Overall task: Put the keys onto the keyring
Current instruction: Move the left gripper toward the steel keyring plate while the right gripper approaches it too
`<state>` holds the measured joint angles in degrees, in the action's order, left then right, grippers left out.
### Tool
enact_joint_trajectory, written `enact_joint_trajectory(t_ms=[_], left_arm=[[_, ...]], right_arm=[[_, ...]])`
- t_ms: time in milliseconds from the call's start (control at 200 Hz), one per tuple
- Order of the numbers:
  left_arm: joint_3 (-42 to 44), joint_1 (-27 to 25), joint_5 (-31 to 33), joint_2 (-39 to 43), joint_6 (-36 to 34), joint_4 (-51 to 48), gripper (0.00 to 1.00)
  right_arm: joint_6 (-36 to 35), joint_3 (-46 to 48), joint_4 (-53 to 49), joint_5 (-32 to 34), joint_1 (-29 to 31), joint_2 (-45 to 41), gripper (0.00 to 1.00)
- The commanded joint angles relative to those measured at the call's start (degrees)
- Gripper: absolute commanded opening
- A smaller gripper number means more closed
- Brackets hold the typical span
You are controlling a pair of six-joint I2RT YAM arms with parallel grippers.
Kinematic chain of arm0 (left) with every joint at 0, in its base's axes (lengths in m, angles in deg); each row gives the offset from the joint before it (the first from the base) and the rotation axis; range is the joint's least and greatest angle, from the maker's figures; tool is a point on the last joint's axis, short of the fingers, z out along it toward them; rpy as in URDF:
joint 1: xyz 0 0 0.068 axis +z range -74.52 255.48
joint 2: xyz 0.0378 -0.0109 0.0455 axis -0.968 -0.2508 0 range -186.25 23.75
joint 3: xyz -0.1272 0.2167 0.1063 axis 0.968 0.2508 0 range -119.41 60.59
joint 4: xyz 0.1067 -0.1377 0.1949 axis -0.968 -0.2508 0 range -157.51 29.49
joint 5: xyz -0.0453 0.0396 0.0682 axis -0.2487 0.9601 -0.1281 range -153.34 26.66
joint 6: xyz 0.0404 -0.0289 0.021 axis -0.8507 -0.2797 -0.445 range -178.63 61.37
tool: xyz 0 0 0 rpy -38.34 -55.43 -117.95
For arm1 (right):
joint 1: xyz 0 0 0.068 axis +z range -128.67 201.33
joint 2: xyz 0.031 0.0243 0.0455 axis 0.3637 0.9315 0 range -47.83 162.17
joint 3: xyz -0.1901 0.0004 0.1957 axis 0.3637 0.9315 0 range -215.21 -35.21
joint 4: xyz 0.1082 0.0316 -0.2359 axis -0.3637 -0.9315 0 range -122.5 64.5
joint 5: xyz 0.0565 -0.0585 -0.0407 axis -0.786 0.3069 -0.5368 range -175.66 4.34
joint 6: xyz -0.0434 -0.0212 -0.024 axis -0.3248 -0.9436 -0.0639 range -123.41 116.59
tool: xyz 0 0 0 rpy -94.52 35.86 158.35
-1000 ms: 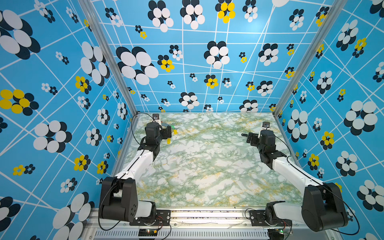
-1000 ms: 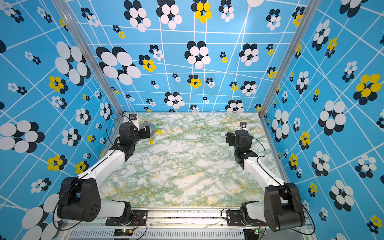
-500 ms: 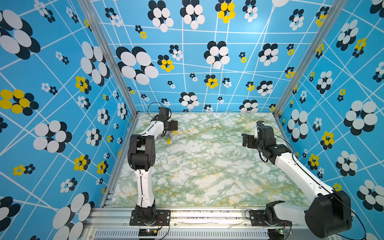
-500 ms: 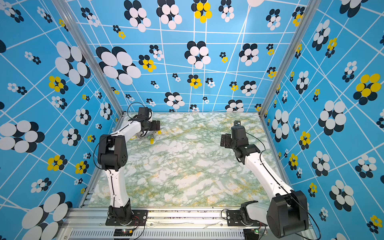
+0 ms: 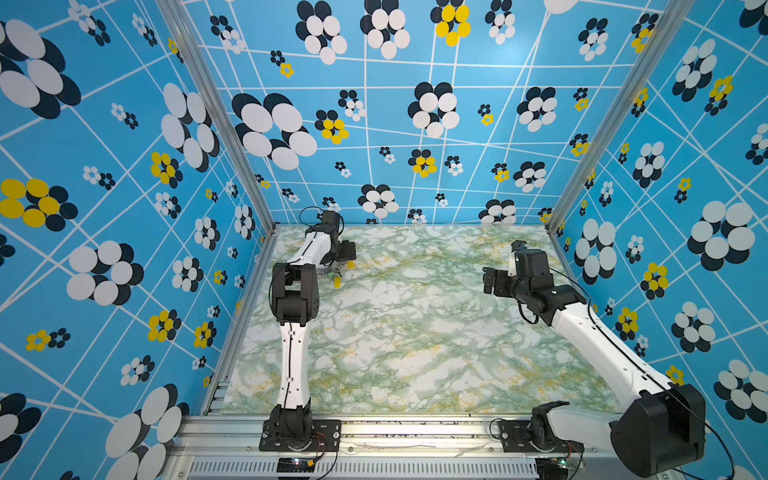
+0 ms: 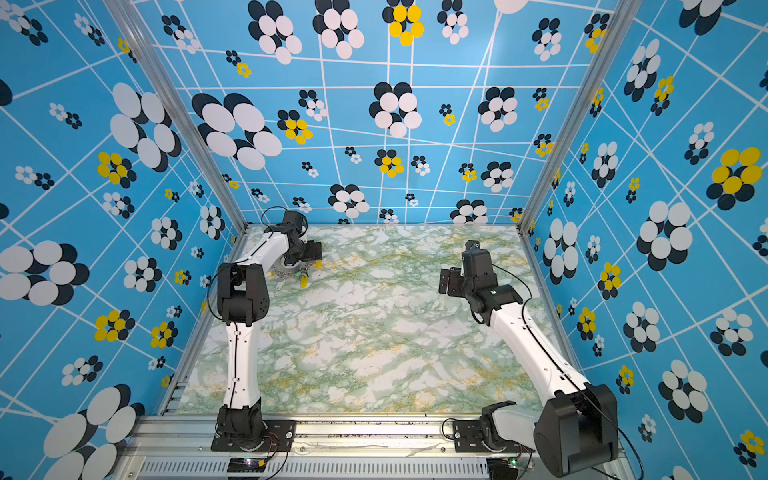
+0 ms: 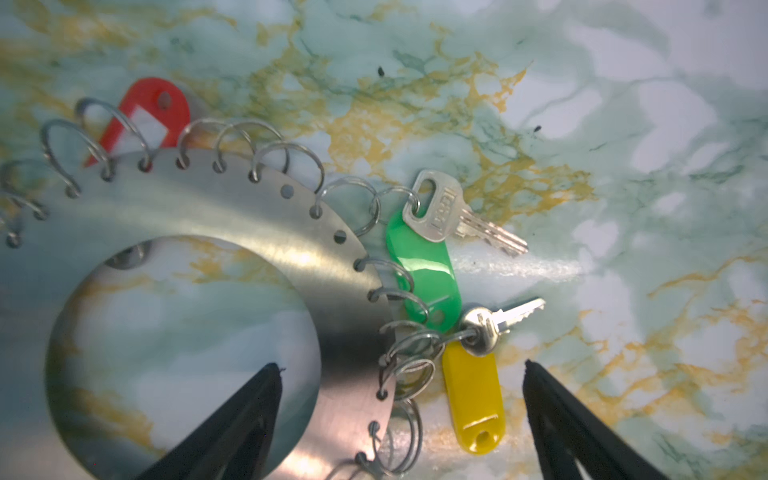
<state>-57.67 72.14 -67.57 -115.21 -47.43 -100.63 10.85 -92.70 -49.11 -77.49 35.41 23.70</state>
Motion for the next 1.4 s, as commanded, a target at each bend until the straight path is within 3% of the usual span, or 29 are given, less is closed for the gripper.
enact_joint_trajectory(t_ms=[0,165,305,700,1174,1259,1399], left_arm=[[-0.9,0.4,-2.4,-2.1,1.7,-6.0,0.91],[2.2,-0.4,-4.8,-0.3,2.2,-6.2,0.87],[7.3,-4.0,-7.7,3.5,1.3,-6.6,0.86],[31.1,-19.4,-13.3,17.9,-2.1,-5.0,0.81],[55.5,-38.6,-19.1,32.6,5.1,-1.2,0.68],[58.2,-39.6,-20.0,35.9,5.7,-1.1,0.68],[60.9,-39.4,-17.5,42.9,6.6,1.7,0.77]], right_arm=[[0.6,-2.0,-2.1,-0.9,0.4,0.1,0.99],[0.1,-2.5,-3.3,-1.0,0.4,-1.4,0.99],[-0.1,-2.5,-4.3,-1.5,0.4,-2.1,0.99],[0.5,-0.5,-4.2,-3.7,0.5,-3.6,0.99],[2.6,3.0,-3.1,-10.0,1.0,-2.7,0.99],[2.9,3.7,-2.3,-11.6,2.0,-1.4,0.99],[2.7,3.6,-0.7,-14.0,5.4,2.3,0.99]])
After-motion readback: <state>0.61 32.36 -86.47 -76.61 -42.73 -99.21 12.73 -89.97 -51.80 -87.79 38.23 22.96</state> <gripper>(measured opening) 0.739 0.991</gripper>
